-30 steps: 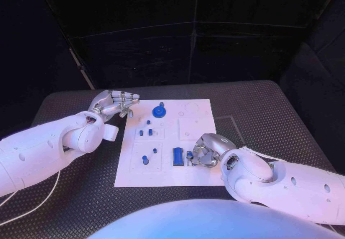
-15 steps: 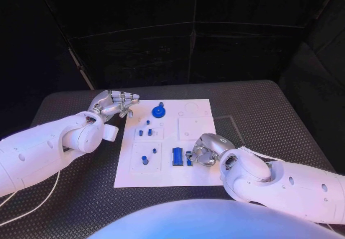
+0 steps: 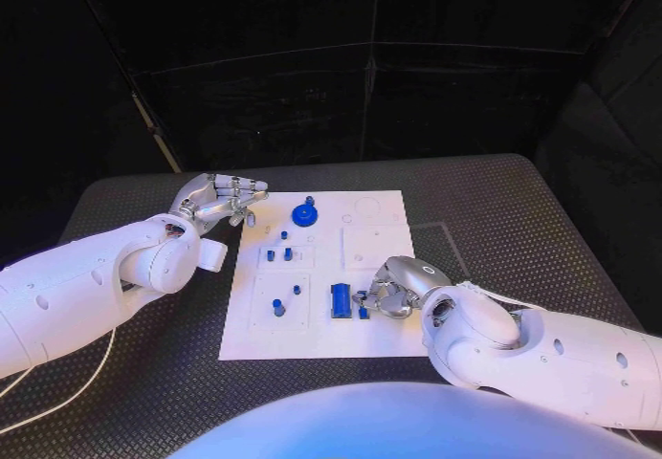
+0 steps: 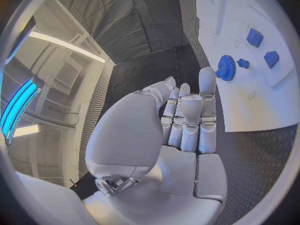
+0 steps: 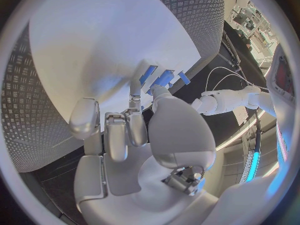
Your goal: Assemble the parts on the task board
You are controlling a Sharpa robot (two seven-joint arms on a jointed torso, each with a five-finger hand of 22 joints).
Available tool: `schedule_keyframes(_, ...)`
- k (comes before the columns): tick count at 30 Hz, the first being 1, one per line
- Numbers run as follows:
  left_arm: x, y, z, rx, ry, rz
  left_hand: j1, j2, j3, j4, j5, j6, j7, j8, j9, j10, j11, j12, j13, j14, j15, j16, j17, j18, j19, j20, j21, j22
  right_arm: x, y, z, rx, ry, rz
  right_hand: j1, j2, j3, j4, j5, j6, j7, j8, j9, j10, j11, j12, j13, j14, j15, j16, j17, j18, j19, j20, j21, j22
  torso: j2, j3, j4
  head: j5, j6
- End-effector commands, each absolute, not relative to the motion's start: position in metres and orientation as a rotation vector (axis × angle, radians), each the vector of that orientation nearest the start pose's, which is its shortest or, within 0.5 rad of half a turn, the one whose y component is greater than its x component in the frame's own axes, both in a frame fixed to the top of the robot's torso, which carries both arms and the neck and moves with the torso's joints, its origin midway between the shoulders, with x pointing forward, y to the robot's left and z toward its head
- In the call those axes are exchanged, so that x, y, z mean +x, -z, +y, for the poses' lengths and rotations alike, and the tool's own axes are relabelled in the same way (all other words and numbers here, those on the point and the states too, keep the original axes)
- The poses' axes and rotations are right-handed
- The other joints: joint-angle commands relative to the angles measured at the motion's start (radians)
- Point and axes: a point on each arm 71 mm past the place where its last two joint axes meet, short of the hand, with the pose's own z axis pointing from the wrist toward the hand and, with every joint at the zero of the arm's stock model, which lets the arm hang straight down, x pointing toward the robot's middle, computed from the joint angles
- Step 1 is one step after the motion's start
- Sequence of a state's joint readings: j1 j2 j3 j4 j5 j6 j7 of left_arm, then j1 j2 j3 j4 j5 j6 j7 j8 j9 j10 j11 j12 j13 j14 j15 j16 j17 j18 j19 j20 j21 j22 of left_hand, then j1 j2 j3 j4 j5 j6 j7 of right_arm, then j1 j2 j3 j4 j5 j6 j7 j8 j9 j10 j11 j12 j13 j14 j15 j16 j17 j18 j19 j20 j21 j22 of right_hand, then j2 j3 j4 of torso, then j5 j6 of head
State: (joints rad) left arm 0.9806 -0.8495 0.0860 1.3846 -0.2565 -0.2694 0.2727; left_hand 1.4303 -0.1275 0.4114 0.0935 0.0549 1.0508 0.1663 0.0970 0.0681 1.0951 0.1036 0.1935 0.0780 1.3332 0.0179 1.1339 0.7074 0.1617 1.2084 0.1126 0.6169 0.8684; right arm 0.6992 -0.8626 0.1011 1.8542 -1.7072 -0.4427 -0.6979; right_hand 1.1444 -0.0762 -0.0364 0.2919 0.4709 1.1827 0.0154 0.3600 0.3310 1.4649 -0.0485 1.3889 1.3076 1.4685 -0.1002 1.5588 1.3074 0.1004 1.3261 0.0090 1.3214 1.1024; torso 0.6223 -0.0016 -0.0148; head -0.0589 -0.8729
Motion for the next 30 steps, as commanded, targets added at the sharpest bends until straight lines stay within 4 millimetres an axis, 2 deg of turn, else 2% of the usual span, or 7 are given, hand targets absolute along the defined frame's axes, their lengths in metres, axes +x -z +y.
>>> schedule_keyframes(1, 0.483, 0.254, 0.252, -1.100, 1.327, 1.577, -0.006, 0.008, -0.001, -0.007, -0.003, -0.008, 0.003, 0.003, 0.000, -0.008, -0.001, 0.004, -0.001, -0.007, -0.002, 0.000, 0.000, 0.020, -0.006, 0.003, -0.006, -0.001, 0.339, 0.295, -0.156, 0.198, -0.456, 1.898, -0.002, -0.001, -0.008, -0.001, -0.008, -0.001, -0.002, 0.007, 0.002, 0.039, -0.006, 0.005, 0.114, 0.098, -0.008, 0.002, 0.245, -0.007, 0.002, -0.002, 0.005, 0.001, 0.000, 0.0004, -0.0010, 0.000, 0.000)
schedule_keyframes(9, 0.484, 0.254, 0.255, -1.101, 1.330, 1.556, -0.012, 0.006, -0.005, -0.005, -0.003, -0.010, 0.003, 0.003, 0.000, -0.011, 0.000, 0.007, -0.001, -0.023, 0.000, -0.017, -0.031, 0.020, -0.011, 0.004, -0.009, -0.003, 0.344, 0.293, -0.181, 0.373, -0.604, 1.841, 0.055, -0.046, -0.051, 0.000, -0.009, -0.127, 0.053, -0.070, -0.022, -0.010, 0.039, -0.092, 0.039, 0.078, 0.026, -0.047, 0.156, 0.010, -0.063, 0.022, -0.060, -0.104, -0.005, 0.0004, -0.0024, 0.001, 0.007)
schedule_keyframes(16, 0.488, 0.255, 0.257, -1.233, 1.404, 1.459, -0.037, -0.006, -0.055, 0.007, -0.003, -0.020, 0.001, 0.006, -0.001, -0.024, 0.006, 0.035, 0.003, -0.251, 0.020, -0.197, -0.230, 0.016, -0.159, 0.025, -0.115, -0.050, 0.384, 0.293, -0.203, 0.632, -0.927, 1.795, 0.187, 0.001, -0.044, -0.030, -0.084, -0.187, 0.088, -0.114, -0.031, -0.118, 0.070, -0.275, -0.104, 0.033, 0.053, -0.167, -0.023, 0.056, -0.204, 0.052, -0.227, -0.354, -0.023, -0.0089, -0.0005, -0.009, 0.039)
schedule_keyframes(19, 0.491, 0.257, 0.256, -1.275, 1.426, 1.421, -0.036, 0.001, -0.073, 0.012, -0.001, -0.026, 0.004, 0.007, -0.001, -0.023, 0.011, 0.045, 0.003, -0.313, 0.031, -0.309, -0.288, 0.016, -0.237, 0.039, -0.193, -0.098, 0.407, 0.289, -0.210, 0.719, -1.046, 1.742, 0.255, 0.011, -0.041, -0.060, -0.100, -0.200, 0.100, -0.127, -0.033, -0.266, 0.080, -0.493, -0.275, -0.046, 0.067, -0.335, -0.236, 0.082, -0.312, 0.064, -0.363, -0.519, -0.035, -0.0113, 0.0017, -0.015, 0.070)
schedule_keyframes(23, 0.499, 0.262, 0.255, -1.310, 1.433, 1.376, -0.023, 0.009, -0.079, 0.024, -0.006, -0.033, 0.009, 0.006, -0.001, -0.010, 0.025, 0.015, -0.014, -0.268, 0.043, -0.562, -0.407, 0.030, -0.293, 0.062, -0.319, -0.208, 0.436, 0.288, -0.219, 0.855, -1.155, 1.661, 0.342, 0.036, -0.014, -0.080, -0.159, -0.231, 0.129, -0.151, -0.044, -0.474, 0.116, -0.785, -0.501, -0.285, 0.102, -0.759, -0.650, 0.072, -0.422, 0.096, -0.514, -0.600, -0.058, -0.0150, 0.0062, -0.019, 0.106)
schedule_keyframes(26, 0.508, 0.270, 0.255, -1.335, 1.426, 1.337, -0.013, 0.013, -0.082, 0.031, -0.002, -0.037, 0.004, 0.004, -0.001, -0.004, 0.025, -0.034, -0.015, -0.257, 0.068, -0.721, -0.470, 0.026, -0.313, 0.085, -0.403, -0.295, 0.463, 0.290, -0.223, 0.964, -1.229, 1.579, 0.407, 0.047, 0.035, -0.067, -0.193, -0.255, 0.157, -0.195, -0.080, -0.493, 0.153, -0.993, -0.728, -0.425, 0.156, -1.005, -0.784, 0.056, -0.533, 0.139, -0.672, -0.688, -0.082, -0.0188, 0.0053, -0.016, 0.155)
schedule_keyframes(30, 0.517, 0.279, 0.254, -1.347, 1.379, 1.285, -0.028, 0.005, -0.109, 0.044, -0.004, -0.067, -0.021, -0.018, -0.004, -0.044, 0.055, -0.092, -0.018, -0.307, 0.105, -0.846, -0.522, 0.016, -0.370, 0.119, -0.490, -0.377, 0.487, 0.297, -0.224, 1.036, -1.266, 1.510, 0.421, 0.038, 0.076, -0.042, -0.216, -0.247, 0.164, -0.258, -0.131, -0.448, 0.175, -1.167, -0.982, -0.435, 0.200, -1.236, -0.956, 0.069, -0.548, 0.188, -0.808, -0.776, -0.096, -0.0205, 0.0067, -0.006, 0.198)
